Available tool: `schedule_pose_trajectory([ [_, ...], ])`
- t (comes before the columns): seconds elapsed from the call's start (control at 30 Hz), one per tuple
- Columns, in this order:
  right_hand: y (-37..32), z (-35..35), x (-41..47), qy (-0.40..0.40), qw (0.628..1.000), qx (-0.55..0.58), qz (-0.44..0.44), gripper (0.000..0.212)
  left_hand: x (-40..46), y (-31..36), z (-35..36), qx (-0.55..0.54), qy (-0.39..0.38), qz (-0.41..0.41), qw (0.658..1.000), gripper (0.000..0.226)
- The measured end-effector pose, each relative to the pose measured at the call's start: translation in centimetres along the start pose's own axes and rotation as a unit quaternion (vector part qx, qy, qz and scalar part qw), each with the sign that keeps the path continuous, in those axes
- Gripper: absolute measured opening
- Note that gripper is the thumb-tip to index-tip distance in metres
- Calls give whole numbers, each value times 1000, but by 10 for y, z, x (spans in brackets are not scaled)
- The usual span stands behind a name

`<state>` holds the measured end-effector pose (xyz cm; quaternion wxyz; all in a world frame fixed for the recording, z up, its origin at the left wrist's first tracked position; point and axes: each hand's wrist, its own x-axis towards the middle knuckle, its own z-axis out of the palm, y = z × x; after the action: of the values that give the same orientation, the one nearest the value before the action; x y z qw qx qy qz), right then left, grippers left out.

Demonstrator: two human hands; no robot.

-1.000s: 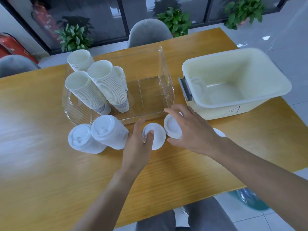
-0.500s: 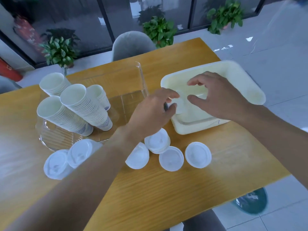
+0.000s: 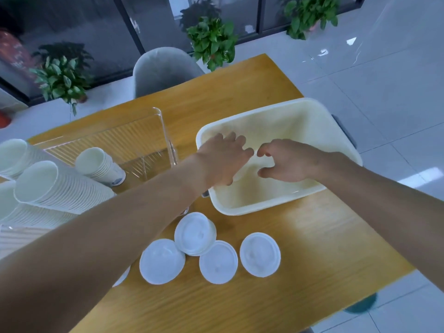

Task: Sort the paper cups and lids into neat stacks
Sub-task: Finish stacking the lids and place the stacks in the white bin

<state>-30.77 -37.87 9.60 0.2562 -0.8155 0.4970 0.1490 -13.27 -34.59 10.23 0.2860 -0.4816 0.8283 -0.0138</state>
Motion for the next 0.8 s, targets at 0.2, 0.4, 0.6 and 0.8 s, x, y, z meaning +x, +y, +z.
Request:
schedule_pose_trajectory([
  [0.2, 12, -1, 3, 41, 999, 29, -14, 42, 26, 16, 14, 58, -91, 26, 994, 84],
  [0.4, 17, -5, -4, 57, 997, 59, -14, 42, 32, 13, 13, -27, -98, 2, 995, 75],
  [0.6, 8, 1, -6, 21, 999, 39, -10, 49, 11, 8, 4, -108, -53, -12, 993, 85],
  [0.8, -12, 13, 9, -68, 998, -11, 6, 85, -28, 1, -10, -193, 79, -41, 977, 78],
])
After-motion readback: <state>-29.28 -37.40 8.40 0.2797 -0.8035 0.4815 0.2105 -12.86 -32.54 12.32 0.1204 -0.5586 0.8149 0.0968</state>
